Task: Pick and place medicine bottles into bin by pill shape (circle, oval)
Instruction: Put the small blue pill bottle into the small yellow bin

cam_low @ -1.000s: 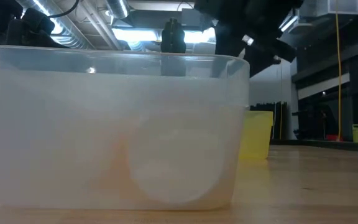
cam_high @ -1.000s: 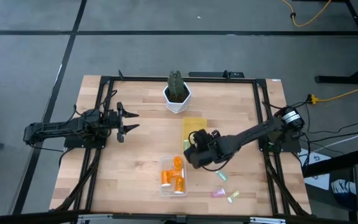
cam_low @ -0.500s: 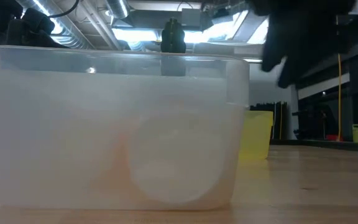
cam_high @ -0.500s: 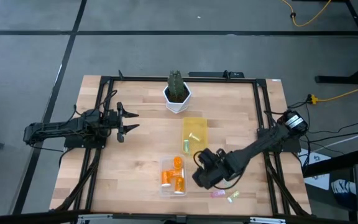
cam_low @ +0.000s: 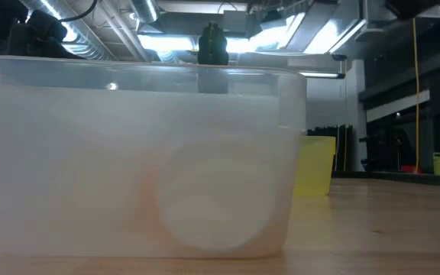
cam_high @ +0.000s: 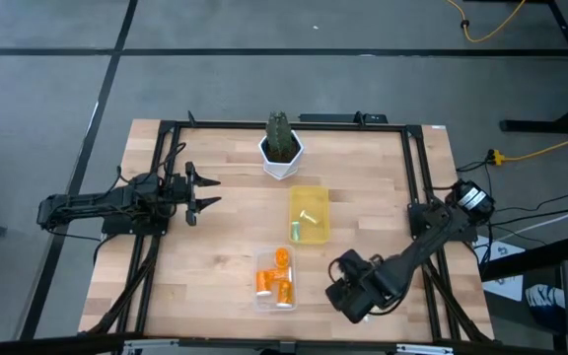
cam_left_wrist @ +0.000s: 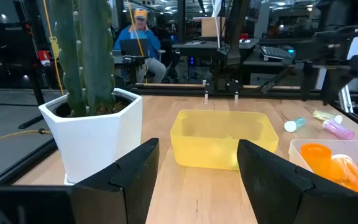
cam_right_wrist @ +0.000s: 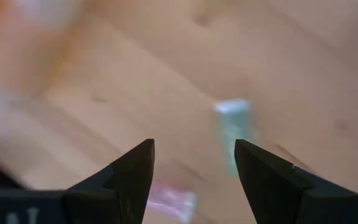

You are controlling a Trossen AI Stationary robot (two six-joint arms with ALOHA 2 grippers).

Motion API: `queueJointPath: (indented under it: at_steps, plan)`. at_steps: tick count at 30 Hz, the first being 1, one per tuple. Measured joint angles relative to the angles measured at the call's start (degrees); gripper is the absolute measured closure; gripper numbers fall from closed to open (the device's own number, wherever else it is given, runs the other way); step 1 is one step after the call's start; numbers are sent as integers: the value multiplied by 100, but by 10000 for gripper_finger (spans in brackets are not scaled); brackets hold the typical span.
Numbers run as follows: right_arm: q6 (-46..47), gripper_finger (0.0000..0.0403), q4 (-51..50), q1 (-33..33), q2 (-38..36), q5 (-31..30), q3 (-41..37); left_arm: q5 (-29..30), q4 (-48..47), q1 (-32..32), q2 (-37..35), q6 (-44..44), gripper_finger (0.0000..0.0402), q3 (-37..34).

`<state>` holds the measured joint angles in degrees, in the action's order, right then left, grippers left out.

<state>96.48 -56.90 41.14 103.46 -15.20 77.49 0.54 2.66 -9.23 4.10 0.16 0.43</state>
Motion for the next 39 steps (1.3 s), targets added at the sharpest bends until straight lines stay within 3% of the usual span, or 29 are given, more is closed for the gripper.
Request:
queueJointPath:
  at_steps: [5, 15, 23, 31, 39]
  plan:
    - [791, 178, -644, 126, 0, 34, 0, 0, 0, -1, 0, -2, 190, 0]
    - [805, 178, -706, 97, 227, 64, -2, 1, 1, -2, 0, 0, 190, 0]
    - [763, 178, -573, 83, 494, 630, -2, 1, 2, 0, 1, 39, 190, 0]
    - [613, 178, -621, -242, 578, 641, -2, 0, 70, 0, 2, 44, 190, 0]
    - [47, 178, -558, -474, 879, 1548, -6, 0, 81, 0, 2, 59, 190, 0]
